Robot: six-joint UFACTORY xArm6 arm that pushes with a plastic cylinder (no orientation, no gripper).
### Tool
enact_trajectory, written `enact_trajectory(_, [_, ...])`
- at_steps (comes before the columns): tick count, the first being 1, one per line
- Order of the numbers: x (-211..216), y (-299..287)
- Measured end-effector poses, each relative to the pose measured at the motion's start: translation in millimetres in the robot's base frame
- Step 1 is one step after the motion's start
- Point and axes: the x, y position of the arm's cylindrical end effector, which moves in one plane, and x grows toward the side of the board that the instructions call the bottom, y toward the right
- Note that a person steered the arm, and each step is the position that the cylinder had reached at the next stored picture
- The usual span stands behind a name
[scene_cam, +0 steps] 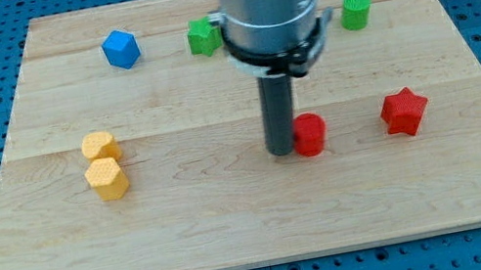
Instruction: Push the blue triangle towards the top center
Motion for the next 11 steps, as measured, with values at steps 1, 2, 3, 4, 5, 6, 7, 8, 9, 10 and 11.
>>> enact_trajectory(1, [0.0, 21.3])
enact_trajectory(2, [-3.2, 21.0])
enact_trajectory(3, [-60.7, 11.1])
enact_trajectory(4, [-129.7, 9.6])
enact_trajectory(5, [-139.8, 9.6])
enact_trajectory(6, [-141.8, 12.2])
enact_trajectory(7, [-159.7, 25.3])
enact_trajectory(8, [-176.5, 33.0])
enact_trajectory(9, [-184.1, 36.8])
enact_trajectory(10, [-191.1, 41.9])
enact_trajectory(11, [-199.5, 48.3])
